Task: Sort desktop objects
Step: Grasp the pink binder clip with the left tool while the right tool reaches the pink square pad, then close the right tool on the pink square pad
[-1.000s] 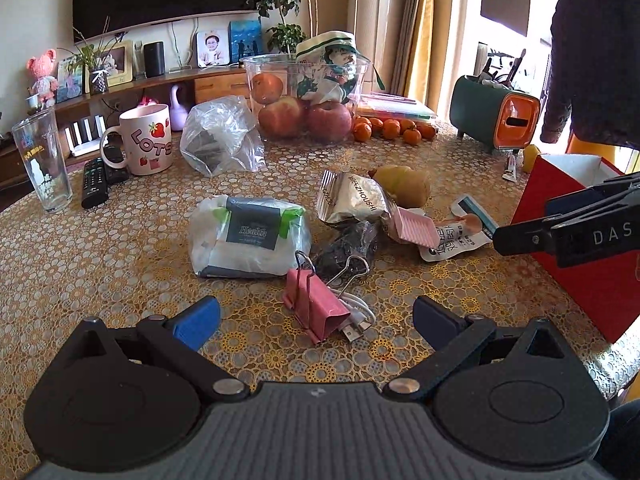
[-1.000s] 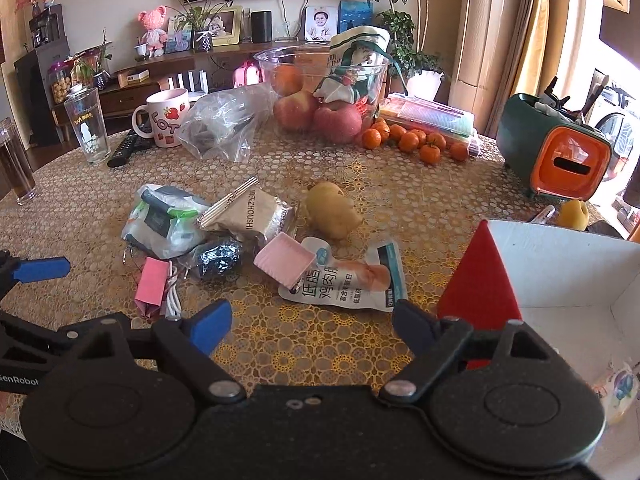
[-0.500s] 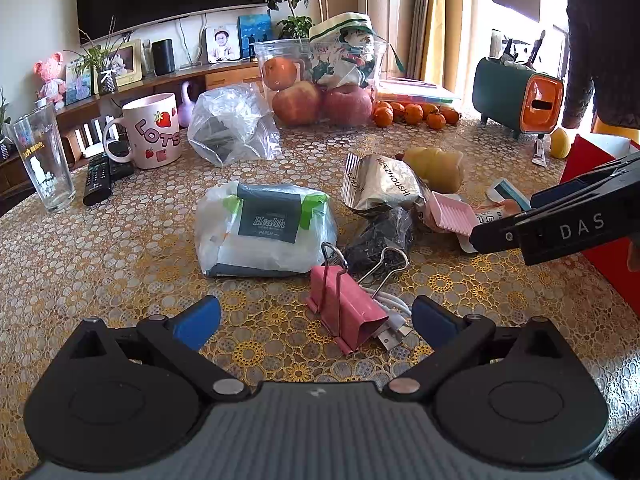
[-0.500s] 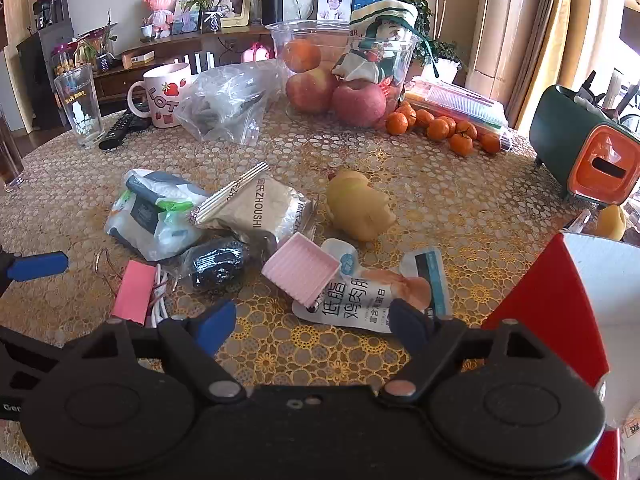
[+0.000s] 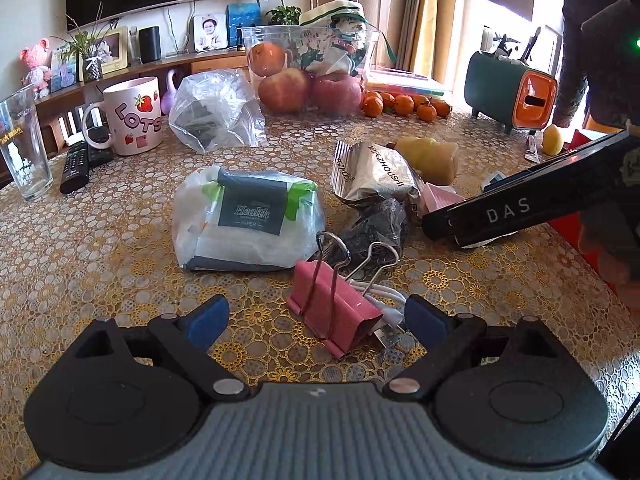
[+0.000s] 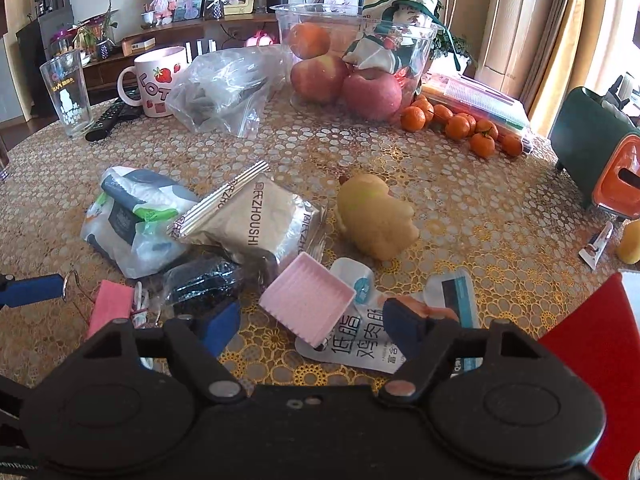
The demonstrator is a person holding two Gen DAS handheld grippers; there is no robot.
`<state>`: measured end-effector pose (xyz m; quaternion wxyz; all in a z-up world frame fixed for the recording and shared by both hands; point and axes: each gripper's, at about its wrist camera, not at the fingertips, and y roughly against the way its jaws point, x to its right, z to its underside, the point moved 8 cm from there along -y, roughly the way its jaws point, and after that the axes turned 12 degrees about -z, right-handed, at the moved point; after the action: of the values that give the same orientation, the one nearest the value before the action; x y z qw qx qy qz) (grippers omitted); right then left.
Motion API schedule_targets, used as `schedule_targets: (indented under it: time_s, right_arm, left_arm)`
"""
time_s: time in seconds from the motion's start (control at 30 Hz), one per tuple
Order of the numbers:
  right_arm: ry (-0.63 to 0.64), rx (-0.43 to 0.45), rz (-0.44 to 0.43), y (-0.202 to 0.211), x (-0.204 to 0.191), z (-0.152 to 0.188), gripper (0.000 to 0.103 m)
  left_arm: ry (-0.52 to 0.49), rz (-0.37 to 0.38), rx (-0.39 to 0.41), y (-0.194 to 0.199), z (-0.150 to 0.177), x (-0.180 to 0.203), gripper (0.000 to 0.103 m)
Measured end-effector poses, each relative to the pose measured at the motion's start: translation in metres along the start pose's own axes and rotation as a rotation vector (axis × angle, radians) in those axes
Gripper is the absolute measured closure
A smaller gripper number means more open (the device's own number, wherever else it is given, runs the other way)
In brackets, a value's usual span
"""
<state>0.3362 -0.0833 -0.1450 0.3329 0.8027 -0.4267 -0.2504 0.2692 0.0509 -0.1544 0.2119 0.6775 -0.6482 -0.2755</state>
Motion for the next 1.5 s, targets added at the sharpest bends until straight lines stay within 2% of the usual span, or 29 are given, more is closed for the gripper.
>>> schedule_targets:
  time_s: [0.17, 0.27, 0.57, 0.67, 0.7, 0.77, 0.9, 1.17, 1.5]
  right_arm:
    - [-0.001, -0.01, -0.001, -0.007, 0.0, -0.002, 0.032]
    - [0.016, -0.011, -0.009, -0.008, -0.003, -0.003, 0.04]
    - [0.047, -0.01, -0.011, -0.004, -0.008, -0.002, 0.058]
    - [0.055, -0.002, -0.007, -0.002, -0.01, -0.002, 0.06]
    - [0.058, 0.002, -0.007, 0.0, -0.01, -0.002, 0.064]
    - [0.06, 0.002, -0.014, 0.002, -0.011, -0.002, 0.084]
    - [0.073, 0.003, -0.009, 0.005, -0.013, -0.001, 0.084]
    - [0.104, 0.034, 0.017, 0.016, -0.015, -0.001, 0.095]
    - [0.09, 0.071, 0.037, 0.039, -0.013, 0.001, 0.096]
  left_arm:
    - [0.005, 0.024, -0.008, -0.003, 0.0, 0.003, 0.017]
    - [0.015, 0.041, -0.013, -0.005, 0.0, 0.004, 0.019]
    - [0.022, 0.077, -0.015, -0.002, 0.001, 0.009, 0.041]
    - [0.02, 0.075, -0.011, -0.001, 0.002, 0.01, 0.05]
    - [0.02, 0.074, -0.01, 0.0, 0.002, 0.009, 0.056]
    - [0.025, 0.08, -0.01, 0.001, 0.002, 0.009, 0.063]
    - [0.035, 0.079, -0.014, 0.002, 0.002, 0.007, 0.064]
    - [0.059, 0.068, -0.021, 0.006, 0.006, 0.003, 0.065]
    - [0.074, 0.062, -0.014, 0.021, 0.004, -0.001, 0.065]
